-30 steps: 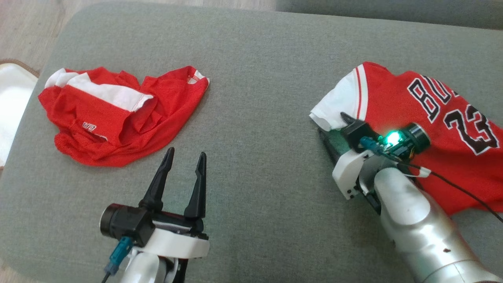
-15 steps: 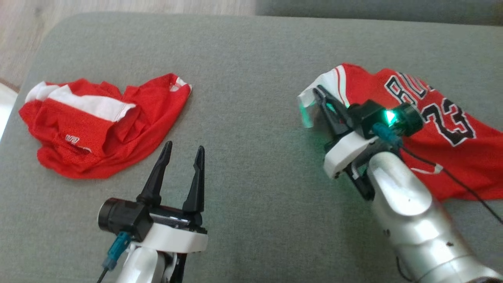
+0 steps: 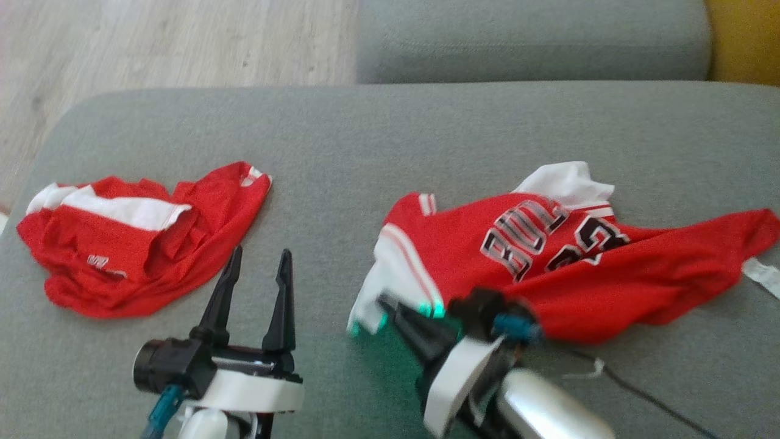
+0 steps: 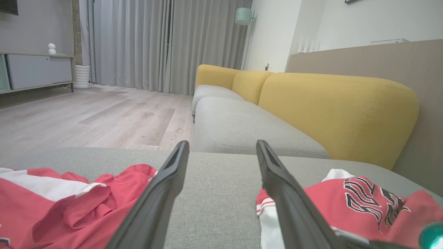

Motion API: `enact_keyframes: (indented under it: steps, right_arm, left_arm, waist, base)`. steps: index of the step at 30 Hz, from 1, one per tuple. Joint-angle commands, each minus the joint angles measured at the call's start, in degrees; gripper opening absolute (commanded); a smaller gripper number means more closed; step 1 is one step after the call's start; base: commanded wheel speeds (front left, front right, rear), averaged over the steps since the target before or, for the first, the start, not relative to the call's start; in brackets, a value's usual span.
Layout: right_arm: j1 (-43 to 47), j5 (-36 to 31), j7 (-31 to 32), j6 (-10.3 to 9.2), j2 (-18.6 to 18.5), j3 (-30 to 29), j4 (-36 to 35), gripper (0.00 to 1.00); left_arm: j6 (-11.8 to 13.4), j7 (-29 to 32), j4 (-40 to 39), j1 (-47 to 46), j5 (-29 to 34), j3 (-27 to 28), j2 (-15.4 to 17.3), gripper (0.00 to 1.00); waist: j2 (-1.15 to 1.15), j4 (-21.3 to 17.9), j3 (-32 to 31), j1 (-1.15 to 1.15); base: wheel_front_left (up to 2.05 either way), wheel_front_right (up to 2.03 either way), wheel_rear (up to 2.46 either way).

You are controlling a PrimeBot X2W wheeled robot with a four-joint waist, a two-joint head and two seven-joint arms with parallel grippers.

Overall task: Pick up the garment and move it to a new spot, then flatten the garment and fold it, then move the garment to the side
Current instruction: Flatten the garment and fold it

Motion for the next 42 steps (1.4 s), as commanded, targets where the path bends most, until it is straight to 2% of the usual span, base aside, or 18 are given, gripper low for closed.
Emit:
enact_keyframes:
  steps: [1,3,6,7,8,14,23,27,33,42]
  right_arm:
    - [1.00,2.70,2.53,0.39,0.60,2.77,-2.95,0.00]
    - [2.24,5.10,4.34,0.39,-0.31,5.20,-4.19,0.00]
    - [3.01,7.19,5.30,0.39,-0.99,5.88,-4.57,0.00]
    - [2.86,6.86,4.78,0.39,-1.43,5.55,-4.56,0.36]
    - [2.83,6.68,4.31,0.39,-1.54,4.70,-4.16,1.00]
    - [1.58,2.33,-1.08,0.39,-1.11,-4.77,-2.74,1.00]
    - [5.09,-11.74,-7.46,0.39,-0.20,-28.38,-6.78,1.00]
    - [9.82,-15.11,-7.99,0.39,0.57,-35.64,-9.11,1.00]
    - [13.00,-14.76,-8.21,0.39,0.78,-37.90,-10.88,1.00]
    - [9.96,-15.52,-8.22,0.39,0.80,-38.03,-11.40,1.00]
  left_arm:
    - [0.47,-0.55,-2.32,-0.72,0.41,2.29,-0.02,1.00]
    - [0.56,-0.55,-2.53,-0.11,0.40,2.65,-0.02,1.00]
    - [0.56,-0.55,-2.72,0.38,0.37,2.91,-0.02,1.00]
    - [0.52,-0.55,-2.81,0.51,0.38,2.95,-0.02,1.00]
    - [0.47,-0.55,-2.86,0.56,0.42,2.98,-0.02,1.00]
    - [0.49,-0.55,-3.24,0.52,0.39,3.00,-0.02,1.00]
    - [0.44,-0.55,-4.61,0.03,0.08,2.43,-0.02,1.00]
    - [0.16,-0.55,-4.86,-0.01,0.13,2.24,-0.02,1.00]
    - [-0.04,-0.55,-4.96,-0.18,0.12,1.91,-0.02,1.00]
    - [-0.45,-0.55,-4.58,-1.16,0.15,1.03,-0.02,1.00]
  waist:
    - [0.00,-1.45,-1.80,0.01]
    - [0.00,-2.02,-2.38,0.01]
    - [0.00,-2.64,-2.73,0.01]
    - [0.00,-2.90,-2.75,0.01]
    - [0.00,-3.15,-2.80,0.01]
    - [0.00,-4.75,-2.62,0.01]
    - [0.00,-6.65,-2.11,0.01]
    - [0.00,-7.20,-1.83,0.01]
    - [0.00,-7.59,-1.08,0.01]
    - [0.00,-6.15,1.12,0.01]
  base:
    - [0.00,0.00,0.00]
    - [0.00,0.00,0.00]
    - [0.00,0.00,0.00]
    - [0.00,0.00,0.00]
    - [0.00,0.00,0.00]
    - [0.00,0.00,0.00]
    - [0.00,0.00,0.00]
    - [0.00,0.00,0.00]
    - [0.00,0.00,0.00]
    - [0.00,0.00,0.00]
